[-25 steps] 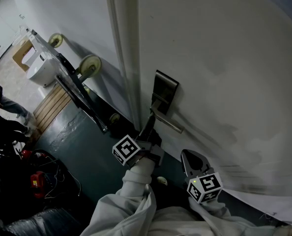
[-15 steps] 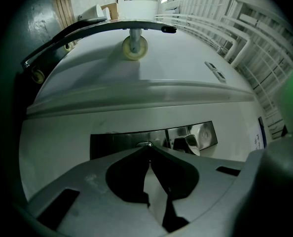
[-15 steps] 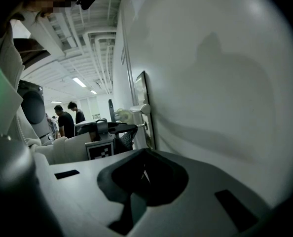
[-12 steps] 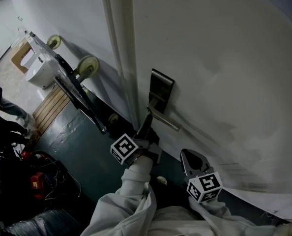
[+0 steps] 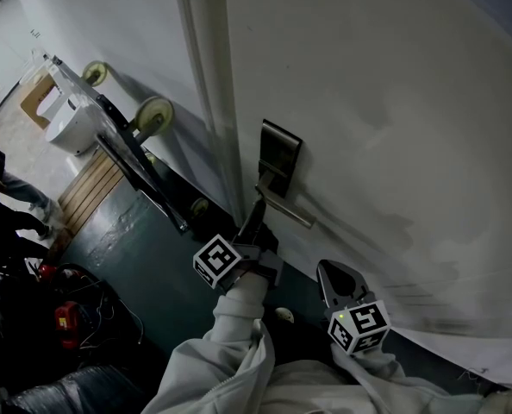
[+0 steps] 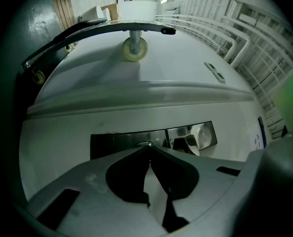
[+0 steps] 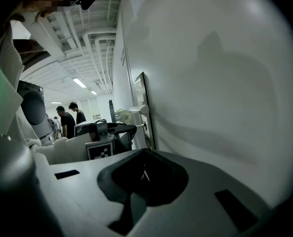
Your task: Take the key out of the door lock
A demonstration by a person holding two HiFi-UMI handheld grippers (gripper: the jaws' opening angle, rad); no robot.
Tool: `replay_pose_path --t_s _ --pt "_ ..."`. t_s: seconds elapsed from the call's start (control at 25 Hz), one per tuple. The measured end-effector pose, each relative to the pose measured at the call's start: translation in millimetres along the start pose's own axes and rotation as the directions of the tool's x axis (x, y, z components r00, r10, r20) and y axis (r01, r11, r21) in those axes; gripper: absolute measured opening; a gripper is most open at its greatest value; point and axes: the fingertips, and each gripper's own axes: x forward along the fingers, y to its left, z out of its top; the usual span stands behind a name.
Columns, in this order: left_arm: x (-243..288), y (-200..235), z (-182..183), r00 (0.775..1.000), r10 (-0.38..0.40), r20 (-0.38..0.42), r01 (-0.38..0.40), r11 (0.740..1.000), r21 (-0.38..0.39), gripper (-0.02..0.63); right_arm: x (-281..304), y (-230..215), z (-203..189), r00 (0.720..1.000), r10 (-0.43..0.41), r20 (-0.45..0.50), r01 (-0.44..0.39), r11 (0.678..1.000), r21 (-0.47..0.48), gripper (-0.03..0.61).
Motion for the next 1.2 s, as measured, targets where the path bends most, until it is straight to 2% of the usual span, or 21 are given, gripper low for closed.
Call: replay_pose_path --t_s 0.2,0.52,0.64,0.76,0.84,0.92,1.0,1.12,1.2 --pt "-14.5 -4.9 0.3 1.0 -0.01 0.02 0.011 1.0 -0.012 0.022 0.8 3.4 -0.4 1.0 0.024 -0.005 -0.024 1.0 0.001 0.052" --pt "-60.7 -9.0 4.3 0.999 0.011 0.036 -0.012 1.0 0.027 0.023 3.6 27.6 -3.2 0.997 0.08 0.0 -0.08 0.997 -0.009 0.052" --pt "-81.9 -8.1 10.8 0.998 0.037 0.056 -0.041 0.997 0.062 0.023 7.2 37.2 -1.1 0.994 0.108 0.009 -0.108 0.994 -0.017 0.052" --pt "-101.4 -15.2 19.1 0.996 0.058 0.07 -0.068 0.986 0.151 0.023 8.8 45.2 3.1 0.991 0.132 0.02 -0.132 0.991 -0.024 0.052" --pt "-112.6 -24.4 25.0 0.995 0.063 0.076 -0.08 0.969 0.234 0.023 8.2 50.1 4.8 0.989 0.146 0.026 -0.145 0.989 -0.026 0.052" --pt "-121.4 -33.5 31.2 0.994 0.072 0.082 -0.095 0.938 0.333 0.023 7.9 54.3 6.5 0.987 0.157 0.03 -0.156 0.987 -0.026 0.052" --pt "-129.5 -40.0 37.2 0.993 0.084 0.088 -0.114 0.894 0.432 0.023 8.4 58.7 8.1 0.985 0.169 0.036 -0.168 0.985 -0.027 0.052" --pt "-138.7 -48.4 41.9 0.992 0.087 0.091 -0.122 0.833 0.539 0.023 10.5 63.4 8.0 0.982 0.182 0.045 -0.181 0.983 -0.031 0.052" --pt "-143.3 -55.2 42.6 0.992 0.086 0.087 -0.121 0.78 0.613 0.023 11.3 65.5 8.5 0.981 0.188 0.051 -0.187 0.982 -0.033 0.052"
